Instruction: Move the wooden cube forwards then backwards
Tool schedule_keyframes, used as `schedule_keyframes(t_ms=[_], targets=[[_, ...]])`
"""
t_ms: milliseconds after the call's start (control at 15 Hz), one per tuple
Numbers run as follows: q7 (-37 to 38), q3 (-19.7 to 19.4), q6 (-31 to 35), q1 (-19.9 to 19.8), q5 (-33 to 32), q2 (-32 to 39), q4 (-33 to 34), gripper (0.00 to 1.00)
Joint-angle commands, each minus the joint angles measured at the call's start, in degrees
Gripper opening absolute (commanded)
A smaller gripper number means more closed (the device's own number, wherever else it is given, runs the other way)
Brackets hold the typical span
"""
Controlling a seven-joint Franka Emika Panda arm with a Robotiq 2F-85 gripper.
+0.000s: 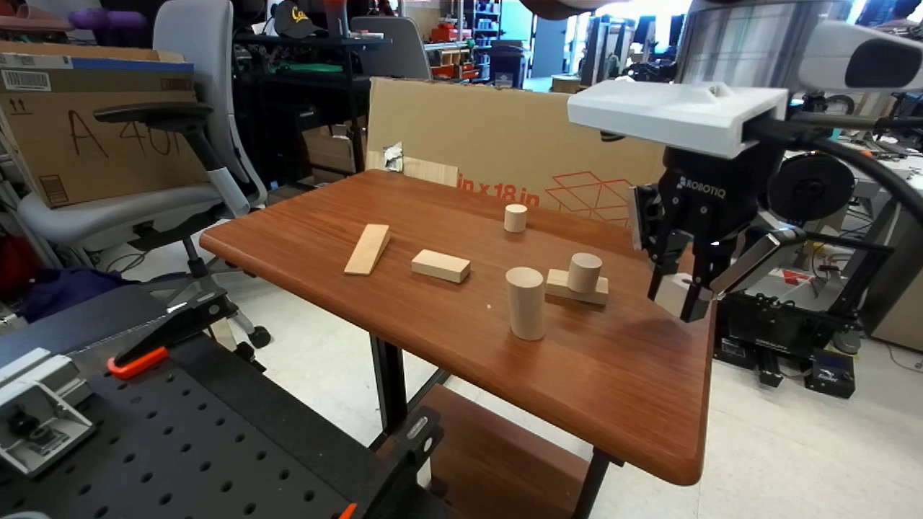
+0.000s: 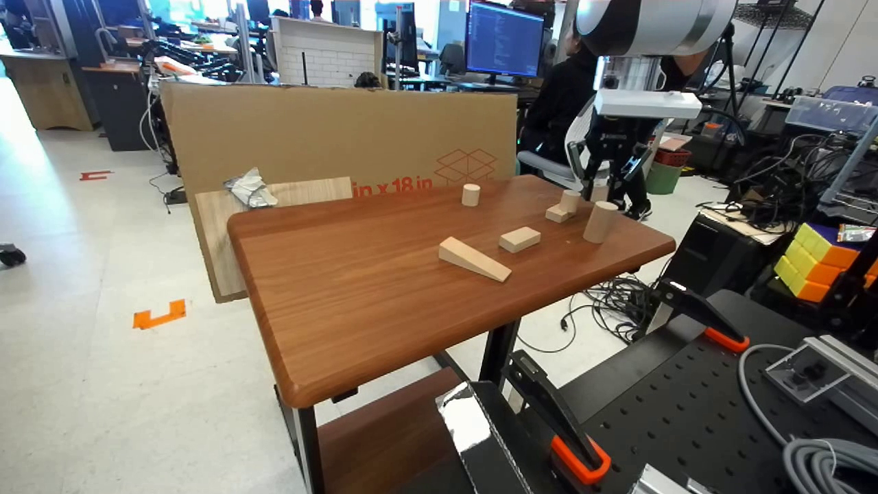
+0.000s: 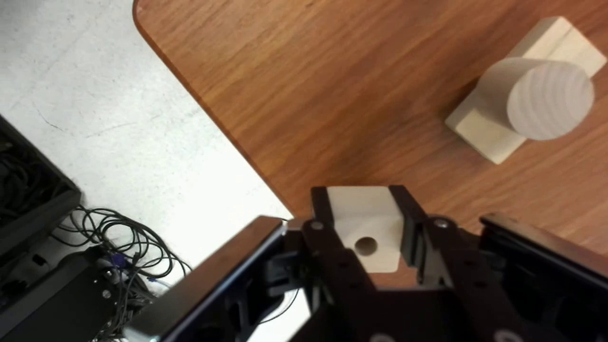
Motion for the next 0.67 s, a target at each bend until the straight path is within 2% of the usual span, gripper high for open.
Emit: schedule_keyframes(t_ms=[0,133,200,267,333,600], targets=[[-0.83,0.24,1.20,-1.08,0.80,1.31,-0.03,0.09],[-0.96,0.26,1.37,-1.39,0.84,1.98,0.08,0.09],[-0.92,0.29,1.47,-1.43,0.85,2.00,0.16,0.59],[-1.00,0.28,1.59,-1.39,0.69,1.89,0.13,0.60],[-0.98,0.29,1.76,-1.26,0.58,1.70,-0.10,0.66],[-2.09,0.81,3.11,-0.70,0.25,-0.17,-1.53,0.95]])
